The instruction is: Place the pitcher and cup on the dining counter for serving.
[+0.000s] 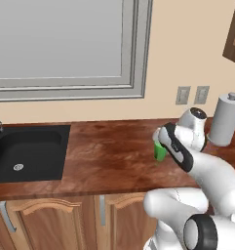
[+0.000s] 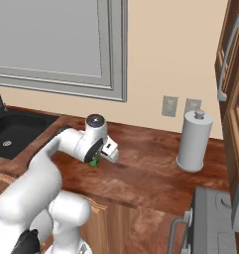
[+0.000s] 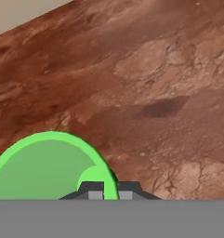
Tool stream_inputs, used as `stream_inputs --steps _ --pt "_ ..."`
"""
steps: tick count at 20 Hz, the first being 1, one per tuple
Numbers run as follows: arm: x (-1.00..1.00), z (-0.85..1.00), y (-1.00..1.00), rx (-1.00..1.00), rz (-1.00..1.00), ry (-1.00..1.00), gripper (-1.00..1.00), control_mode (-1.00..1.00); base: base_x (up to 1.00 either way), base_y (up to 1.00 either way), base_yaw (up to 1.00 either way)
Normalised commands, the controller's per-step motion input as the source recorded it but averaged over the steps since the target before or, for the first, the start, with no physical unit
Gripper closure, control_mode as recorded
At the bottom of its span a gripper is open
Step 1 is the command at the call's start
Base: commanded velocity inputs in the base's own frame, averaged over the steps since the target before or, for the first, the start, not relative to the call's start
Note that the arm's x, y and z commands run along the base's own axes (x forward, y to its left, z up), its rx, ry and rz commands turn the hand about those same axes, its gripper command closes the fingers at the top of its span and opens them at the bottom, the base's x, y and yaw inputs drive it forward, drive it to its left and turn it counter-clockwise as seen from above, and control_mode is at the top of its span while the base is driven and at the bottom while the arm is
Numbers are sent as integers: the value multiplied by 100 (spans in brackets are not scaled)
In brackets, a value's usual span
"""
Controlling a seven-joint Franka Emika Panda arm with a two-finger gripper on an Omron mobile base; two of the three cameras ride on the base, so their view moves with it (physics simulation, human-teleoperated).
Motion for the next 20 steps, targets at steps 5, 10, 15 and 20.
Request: stream_inputs --steps 5,10,15,20 --pt "-57 50 0 0 2 -39 100 -100 0 0 0" --pt "-45 55 0 0 1 -33 100 -100 0 0 0" --pt "-77 70 1 0 2 -25 100 -100 0 0 0" --pt "-53 43 10 0 12 -9 100 100 -26 18 15"
